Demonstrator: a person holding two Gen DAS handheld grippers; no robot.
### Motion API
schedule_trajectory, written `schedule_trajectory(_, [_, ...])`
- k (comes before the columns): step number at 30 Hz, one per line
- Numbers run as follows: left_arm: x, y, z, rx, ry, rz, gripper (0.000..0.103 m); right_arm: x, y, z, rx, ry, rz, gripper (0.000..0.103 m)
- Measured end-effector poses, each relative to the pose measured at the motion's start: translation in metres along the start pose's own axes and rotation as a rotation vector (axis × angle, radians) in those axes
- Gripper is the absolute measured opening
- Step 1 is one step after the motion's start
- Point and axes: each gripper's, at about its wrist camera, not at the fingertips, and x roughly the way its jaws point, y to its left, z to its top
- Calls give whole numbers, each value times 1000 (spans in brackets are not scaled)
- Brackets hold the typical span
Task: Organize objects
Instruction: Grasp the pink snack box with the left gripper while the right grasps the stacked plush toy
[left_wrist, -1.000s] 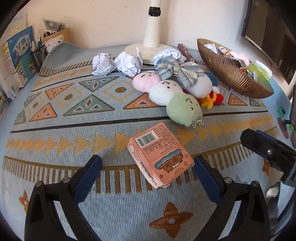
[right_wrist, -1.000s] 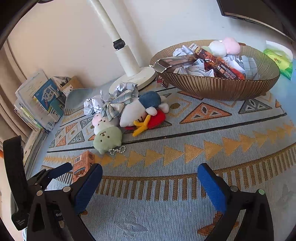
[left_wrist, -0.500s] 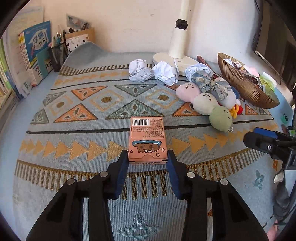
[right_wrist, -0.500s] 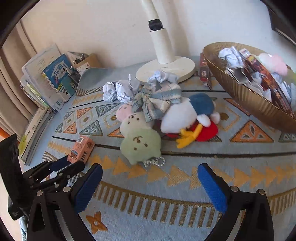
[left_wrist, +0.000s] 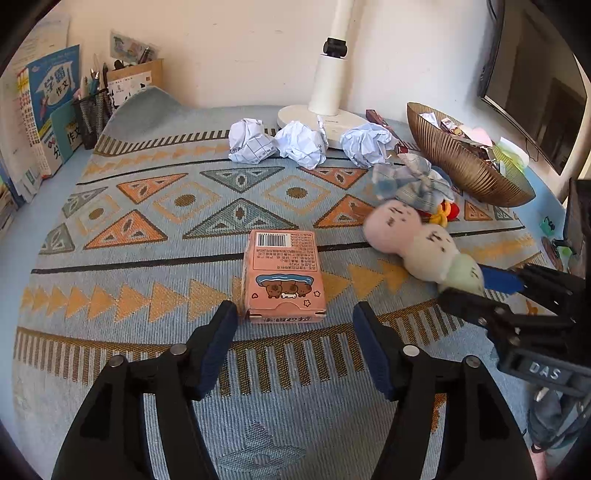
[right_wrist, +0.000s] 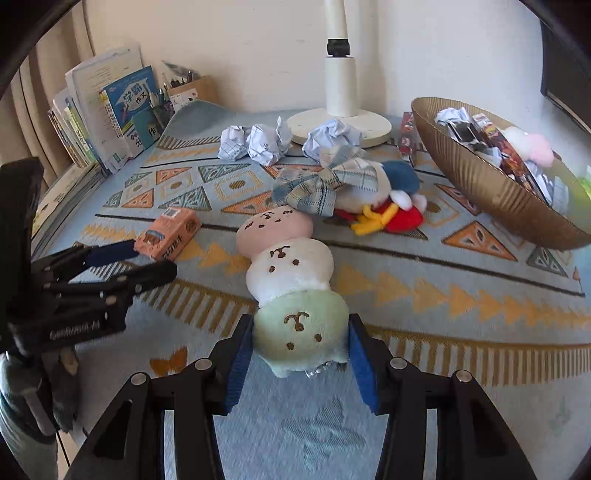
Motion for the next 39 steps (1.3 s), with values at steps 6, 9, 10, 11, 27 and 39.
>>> schedule_trajectory(6, [3,1,2,-8,6,34,71,-4,-11,-1,3,11,60,71])
schedule_trajectory(9, [3,2,2,-9,5,32,71,1,-7,13,-15,-6,67,71])
schedule_trajectory(10, [3,3,2,-11,4,30,71,4,-5,15,-31,-12,59,71])
schedule_trajectory(11, [3,3,2,-14,4,29,71,8,-3,16,-45,-12,56,71])
schedule_trajectory(27, [-9,-3,2,11,-82,64,37,-10,7,4,-116,-137,107,48])
schedule_trajectory(39, [-1,-13,-1,46,1,79,56,-17,-7,5,-41,-169,156,48])
